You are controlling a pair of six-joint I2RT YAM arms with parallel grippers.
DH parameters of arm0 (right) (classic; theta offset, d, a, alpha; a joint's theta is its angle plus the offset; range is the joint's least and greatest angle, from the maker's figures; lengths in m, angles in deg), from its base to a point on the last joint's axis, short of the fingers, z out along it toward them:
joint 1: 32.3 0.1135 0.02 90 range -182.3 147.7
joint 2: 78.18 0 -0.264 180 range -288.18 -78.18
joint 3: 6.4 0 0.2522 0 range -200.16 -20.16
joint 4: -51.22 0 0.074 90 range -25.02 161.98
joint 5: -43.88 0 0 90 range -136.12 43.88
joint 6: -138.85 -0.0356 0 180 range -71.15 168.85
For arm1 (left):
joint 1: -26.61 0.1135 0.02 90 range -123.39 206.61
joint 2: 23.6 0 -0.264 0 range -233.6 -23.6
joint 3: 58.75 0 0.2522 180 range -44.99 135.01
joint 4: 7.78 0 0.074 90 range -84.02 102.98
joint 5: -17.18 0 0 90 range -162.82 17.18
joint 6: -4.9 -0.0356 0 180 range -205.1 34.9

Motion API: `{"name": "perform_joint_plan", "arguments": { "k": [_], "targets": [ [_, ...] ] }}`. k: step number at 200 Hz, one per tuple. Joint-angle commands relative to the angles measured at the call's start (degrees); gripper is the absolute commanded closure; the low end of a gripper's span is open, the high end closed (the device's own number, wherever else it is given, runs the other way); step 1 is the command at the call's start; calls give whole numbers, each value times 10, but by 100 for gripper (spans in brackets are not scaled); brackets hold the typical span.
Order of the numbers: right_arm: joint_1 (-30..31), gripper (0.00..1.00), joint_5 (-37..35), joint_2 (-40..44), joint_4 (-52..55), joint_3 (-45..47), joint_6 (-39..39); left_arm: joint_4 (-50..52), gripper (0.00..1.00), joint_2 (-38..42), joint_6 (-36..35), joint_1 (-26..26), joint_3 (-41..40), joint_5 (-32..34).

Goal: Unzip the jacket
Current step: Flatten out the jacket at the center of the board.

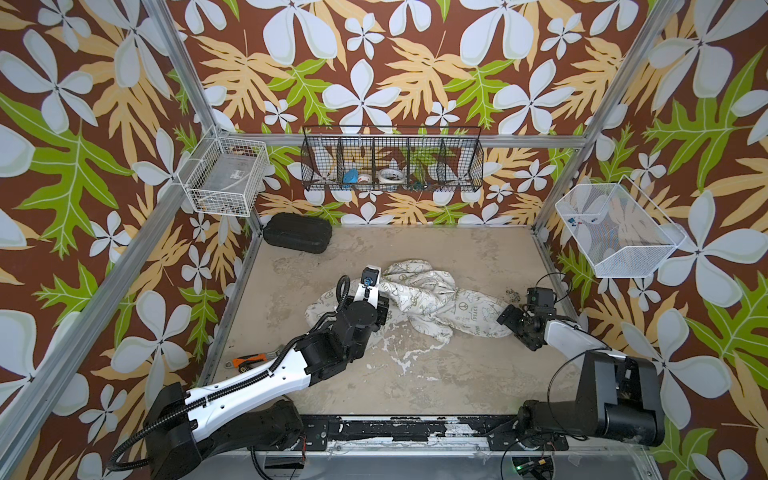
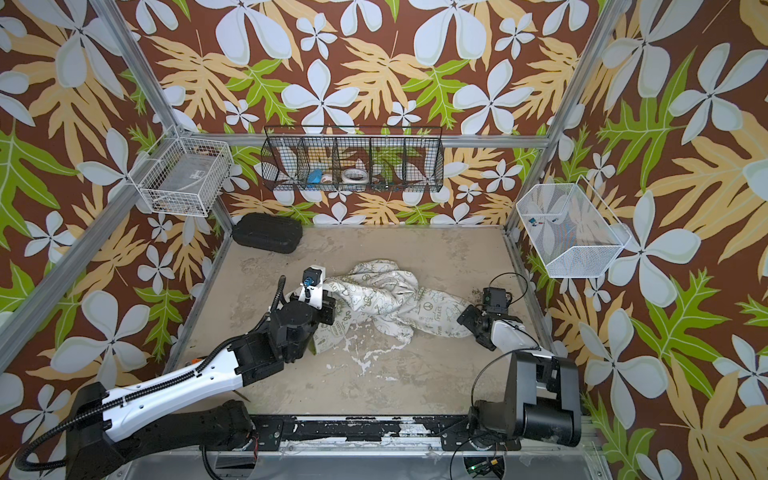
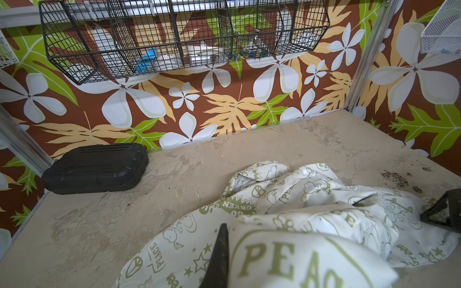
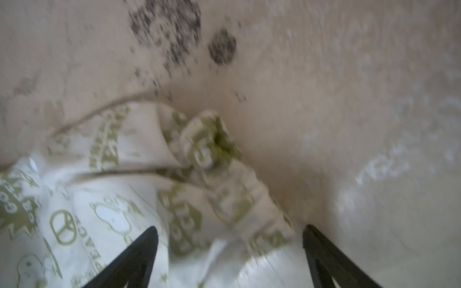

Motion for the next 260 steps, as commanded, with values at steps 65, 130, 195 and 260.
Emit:
{"name": "perform_joint_plan", "arguments": {
  "k": [65, 130, 195, 260],
  "targets": [
    [80, 100, 130, -56, 67, -327, 28, 74, 100, 13, -29, 37, 59, 91],
    [-70, 100, 200, -60, 196, -861, -27, 185, 100, -15, -110, 75, 336, -36],
    [-298, 100, 273, 9, 153, -896, -127, 447, 100, -245, -87, -122, 758, -133],
    [-395, 100, 362, -38, 76, -955, -257, 441, 100, -260, 46, -144, 827, -130]
  ]
}}
